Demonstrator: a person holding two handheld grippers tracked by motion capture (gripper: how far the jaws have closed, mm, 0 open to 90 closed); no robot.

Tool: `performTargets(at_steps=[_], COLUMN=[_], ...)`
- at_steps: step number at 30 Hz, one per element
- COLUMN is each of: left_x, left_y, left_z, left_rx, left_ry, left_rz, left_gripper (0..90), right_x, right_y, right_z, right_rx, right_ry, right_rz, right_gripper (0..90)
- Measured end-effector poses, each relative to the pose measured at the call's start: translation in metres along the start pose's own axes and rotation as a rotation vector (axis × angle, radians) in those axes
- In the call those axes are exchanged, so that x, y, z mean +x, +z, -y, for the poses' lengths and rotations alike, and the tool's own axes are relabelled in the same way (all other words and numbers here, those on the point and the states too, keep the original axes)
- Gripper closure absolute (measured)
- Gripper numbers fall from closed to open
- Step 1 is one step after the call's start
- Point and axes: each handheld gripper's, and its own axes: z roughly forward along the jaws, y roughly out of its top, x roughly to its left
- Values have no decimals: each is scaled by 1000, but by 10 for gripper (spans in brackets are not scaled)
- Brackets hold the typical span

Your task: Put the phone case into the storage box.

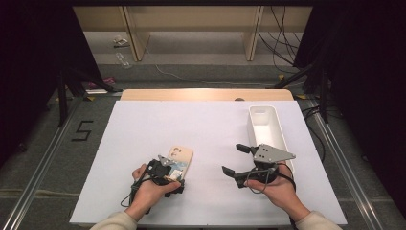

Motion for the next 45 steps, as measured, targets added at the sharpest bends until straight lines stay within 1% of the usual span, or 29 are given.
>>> performTargets(at_steps=[10, 20, 30, 37, 45], left_x=[-1, -1, 1, 3, 3], left_y=[-1, -1, -3, -4, -6], left_z=[0, 0, 1, 1, 0], left_rx=[5, 1, -2, -2, -13], left_ry=[-10, -17, -16, -3, -13], left_rz=[-7, -5, 1, 15, 27], left_gripper=[66, 74, 92, 104, 109], right_x=[0, 0, -1, -1, -1], right_y=[1, 1, 1, 1, 1], right_z=[0, 1, 1, 1, 1], right_rx=[0, -4, -5, -7, -11], right_ry=[4, 9, 13, 15, 19], right_rz=[-3, -3, -3, -4, -6], right_gripper=[110, 110, 110, 110, 110])
